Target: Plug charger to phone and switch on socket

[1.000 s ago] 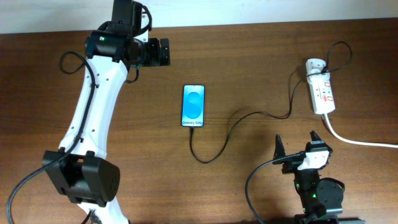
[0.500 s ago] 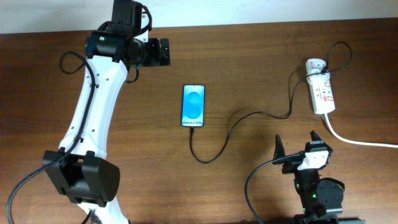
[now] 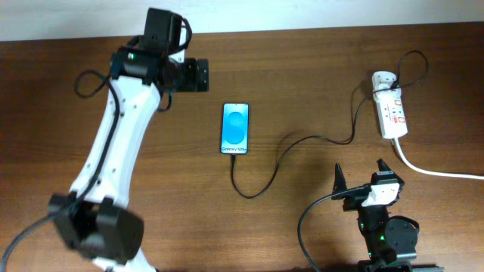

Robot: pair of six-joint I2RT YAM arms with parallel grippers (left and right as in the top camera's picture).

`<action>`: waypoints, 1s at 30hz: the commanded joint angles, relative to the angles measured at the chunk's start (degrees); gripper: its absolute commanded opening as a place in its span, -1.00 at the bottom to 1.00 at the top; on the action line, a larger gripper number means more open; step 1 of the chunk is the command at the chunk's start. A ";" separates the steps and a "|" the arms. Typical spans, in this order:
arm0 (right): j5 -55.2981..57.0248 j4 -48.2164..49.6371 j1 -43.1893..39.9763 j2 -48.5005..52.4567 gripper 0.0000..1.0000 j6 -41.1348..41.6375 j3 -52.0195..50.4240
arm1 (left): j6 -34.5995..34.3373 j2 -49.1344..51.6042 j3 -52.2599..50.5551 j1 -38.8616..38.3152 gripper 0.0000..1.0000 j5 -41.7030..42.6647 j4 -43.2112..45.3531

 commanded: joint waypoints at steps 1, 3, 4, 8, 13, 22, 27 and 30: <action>0.48 -0.33 0.17 -0.48 0.97 0.11 -0.31 | 0.66 -10.69 -15.02 0.00 0.99 -4.26 6.23; 0.48 -0.33 0.17 -0.48 0.97 0.11 -0.31 | 0.66 -19.04 -28.96 0.02 0.99 -5.27 8.35; 0.48 -0.33 0.17 -0.48 0.97 0.11 -0.31 | 0.66 -22.91 -33.68 0.02 0.99 -5.33 8.33; 0.48 -0.33 0.17 -0.48 0.97 0.11 -0.31 | 0.66 -31.28 -42.10 0.17 0.99 -8.46 7.19; 0.48 -0.33 0.17 -0.48 0.97 0.11 -0.31 | 0.63 -31.36 -44.98 0.17 0.99 -7.23 8.20; 0.48 -0.33 0.17 -0.48 0.97 0.11 -0.31 | 5.20 -43.74 -50.64 5.25 0.99 0.74 10.64; 0.48 -0.33 0.17 -0.48 0.97 0.11 -0.31 | 7.10 -65.48 -70.93 9.09 0.98 7.45 28.37; 0.48 -0.33 0.17 -0.48 0.97 0.11 -0.31 | 7.37 -81.35 -79.38 9.09 0.98 7.19 32.35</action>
